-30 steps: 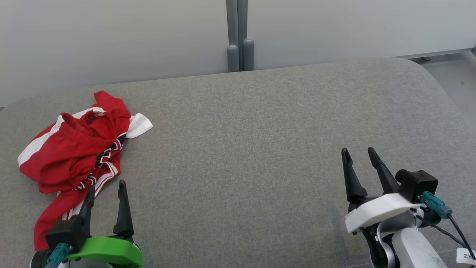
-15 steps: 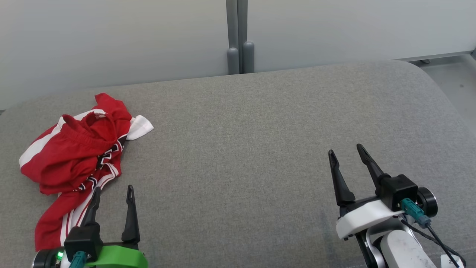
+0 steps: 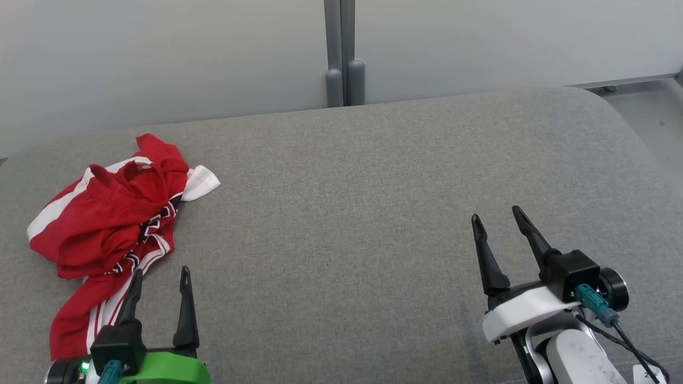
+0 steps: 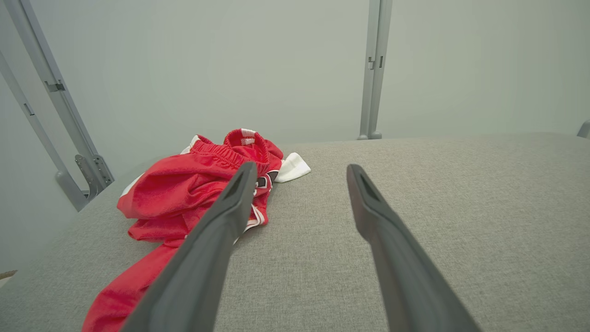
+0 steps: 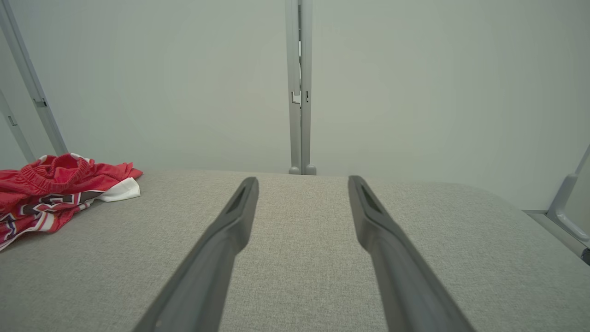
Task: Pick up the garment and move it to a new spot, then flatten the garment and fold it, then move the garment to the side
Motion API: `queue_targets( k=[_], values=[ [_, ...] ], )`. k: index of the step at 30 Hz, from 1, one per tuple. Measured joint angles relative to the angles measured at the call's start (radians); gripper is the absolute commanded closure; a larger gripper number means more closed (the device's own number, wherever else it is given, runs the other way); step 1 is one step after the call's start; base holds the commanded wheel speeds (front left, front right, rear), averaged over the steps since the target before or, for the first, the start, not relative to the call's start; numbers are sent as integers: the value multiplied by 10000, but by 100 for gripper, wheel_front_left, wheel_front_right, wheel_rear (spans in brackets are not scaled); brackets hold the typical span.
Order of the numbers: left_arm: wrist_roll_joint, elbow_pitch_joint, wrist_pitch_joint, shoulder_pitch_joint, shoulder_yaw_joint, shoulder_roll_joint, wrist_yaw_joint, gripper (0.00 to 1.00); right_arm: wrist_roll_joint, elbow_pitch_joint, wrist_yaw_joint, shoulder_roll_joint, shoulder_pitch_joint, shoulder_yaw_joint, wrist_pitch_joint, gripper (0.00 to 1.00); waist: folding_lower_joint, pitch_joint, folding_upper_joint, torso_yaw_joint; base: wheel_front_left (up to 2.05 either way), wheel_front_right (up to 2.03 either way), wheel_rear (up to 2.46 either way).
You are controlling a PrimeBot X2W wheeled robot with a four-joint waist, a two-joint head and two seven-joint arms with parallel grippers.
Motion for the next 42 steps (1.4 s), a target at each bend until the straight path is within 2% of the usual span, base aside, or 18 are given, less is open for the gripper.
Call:
queue_targets(
  k=[11,18,24,34,42],
  values=[
    [0,35,0,-3,10,-2,-21,0,2,8,12,10,12,-117,0,0,0,12,0,18,0,0,0],
    [17,157,0,-42,-104,-8,-107,0,15,6,10,6,196,-301,0,0,0,2,0,373,0,0,0],
    [79,188,0,-76,-88,-8,-107,0,44,6,31,6,196,-339,0,0,0,-13,0,932,0,0,0],
    [88,174,-25,-87,192,-10,-54,0,96,29,282,35,190,-157,0,0,0,-61,0,2199,0,0,0],
    [117,253,-25,-91,113,-10,-54,0,184,29,278,56,191,-221,0,0,0,-122,0,3167,0,0,0]
  ],
)
